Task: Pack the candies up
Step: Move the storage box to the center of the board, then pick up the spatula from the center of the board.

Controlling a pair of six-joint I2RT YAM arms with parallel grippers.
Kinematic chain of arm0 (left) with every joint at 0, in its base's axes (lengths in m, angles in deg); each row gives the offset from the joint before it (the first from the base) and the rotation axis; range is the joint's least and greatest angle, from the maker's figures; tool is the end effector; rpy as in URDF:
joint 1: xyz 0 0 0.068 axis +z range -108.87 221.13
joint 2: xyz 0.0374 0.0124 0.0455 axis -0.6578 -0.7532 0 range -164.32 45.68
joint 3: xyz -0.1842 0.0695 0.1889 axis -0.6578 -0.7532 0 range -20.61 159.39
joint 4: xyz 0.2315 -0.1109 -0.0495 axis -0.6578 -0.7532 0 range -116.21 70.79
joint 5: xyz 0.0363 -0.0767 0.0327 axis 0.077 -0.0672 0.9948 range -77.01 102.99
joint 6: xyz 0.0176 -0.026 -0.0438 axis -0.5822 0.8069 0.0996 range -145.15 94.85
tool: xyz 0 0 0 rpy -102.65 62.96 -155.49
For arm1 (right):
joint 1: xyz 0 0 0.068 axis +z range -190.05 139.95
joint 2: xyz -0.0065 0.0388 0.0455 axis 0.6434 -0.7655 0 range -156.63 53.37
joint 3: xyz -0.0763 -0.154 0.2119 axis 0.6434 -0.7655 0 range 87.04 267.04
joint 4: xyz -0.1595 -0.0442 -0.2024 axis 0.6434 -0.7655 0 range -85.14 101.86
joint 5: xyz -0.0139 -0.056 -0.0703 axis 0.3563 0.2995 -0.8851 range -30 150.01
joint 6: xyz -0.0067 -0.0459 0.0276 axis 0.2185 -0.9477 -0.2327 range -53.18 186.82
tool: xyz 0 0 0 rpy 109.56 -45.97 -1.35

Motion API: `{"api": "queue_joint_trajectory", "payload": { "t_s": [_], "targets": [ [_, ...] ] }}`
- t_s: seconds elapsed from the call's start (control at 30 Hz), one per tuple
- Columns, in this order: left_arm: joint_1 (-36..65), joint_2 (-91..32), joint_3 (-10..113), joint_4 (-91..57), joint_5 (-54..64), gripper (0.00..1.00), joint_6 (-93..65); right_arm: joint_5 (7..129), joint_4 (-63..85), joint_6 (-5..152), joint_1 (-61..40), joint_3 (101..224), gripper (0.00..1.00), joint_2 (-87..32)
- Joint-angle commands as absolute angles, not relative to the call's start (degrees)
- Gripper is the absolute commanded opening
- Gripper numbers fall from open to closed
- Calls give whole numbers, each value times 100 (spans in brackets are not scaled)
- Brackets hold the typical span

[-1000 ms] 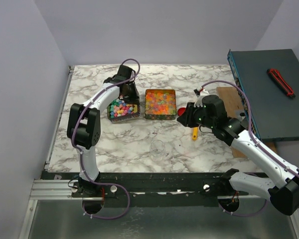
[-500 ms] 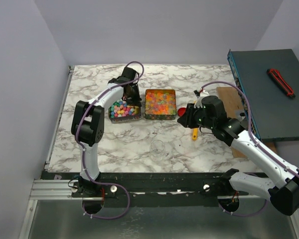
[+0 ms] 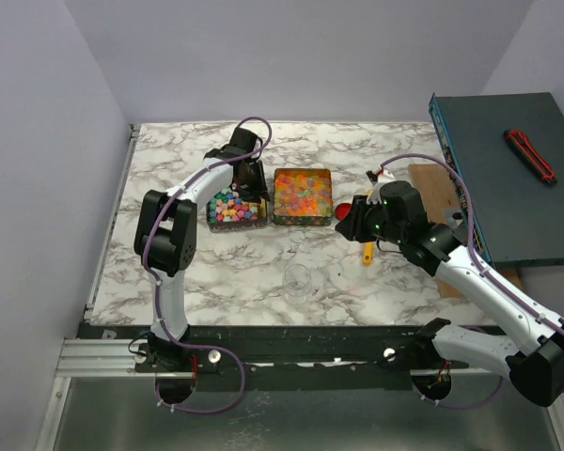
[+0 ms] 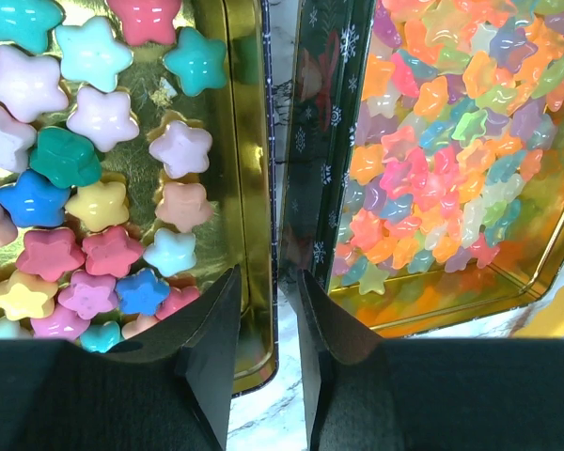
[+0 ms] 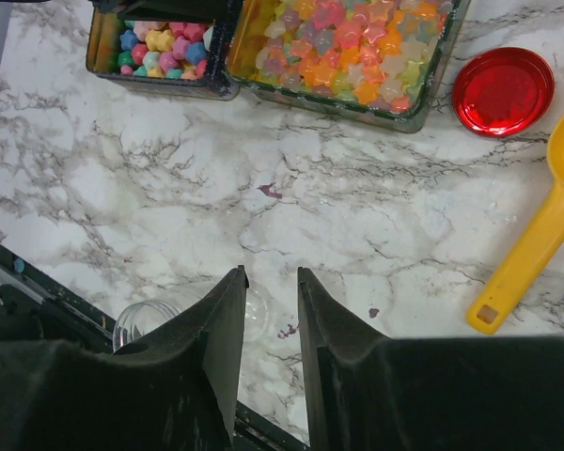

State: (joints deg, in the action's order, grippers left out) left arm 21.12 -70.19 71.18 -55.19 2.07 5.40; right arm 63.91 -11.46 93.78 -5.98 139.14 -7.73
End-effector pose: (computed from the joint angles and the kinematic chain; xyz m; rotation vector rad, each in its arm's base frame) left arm 0.4090 -0.1562 0.2114 -0.1792 2.6930 -0.5412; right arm 0.1944 0.1344 0.3070 -0.1787 2.2075 0.6844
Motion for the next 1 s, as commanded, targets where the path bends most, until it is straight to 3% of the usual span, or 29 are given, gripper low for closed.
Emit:
{"api": "queue_joint_trajectory", "payload": {
  "t_s": [0.0,0.13,0.53,0.83,0.97],
  "targets": [
    [2092,-6691,6990,-5471,279,33,474,6121,-1417,9322,-568,14080,33,-798],
    [2092,-6321,6808,-5470,352,39,457,5797,-1600,9310,-568,14184,34,-814],
    [2092,-4864,5844,-5469,153,55,242,5019,-2009,9442,-571,14277,53,-1098],
    [2092,-3154,4925,-5480,-443,67,255,4225,-2131,9693,-575,14171,60,-1640],
    [2092,-2349,4480,-5480,-521,72,102,3991,-2152,9841,-571,14144,67,-1886]
  ]
}}
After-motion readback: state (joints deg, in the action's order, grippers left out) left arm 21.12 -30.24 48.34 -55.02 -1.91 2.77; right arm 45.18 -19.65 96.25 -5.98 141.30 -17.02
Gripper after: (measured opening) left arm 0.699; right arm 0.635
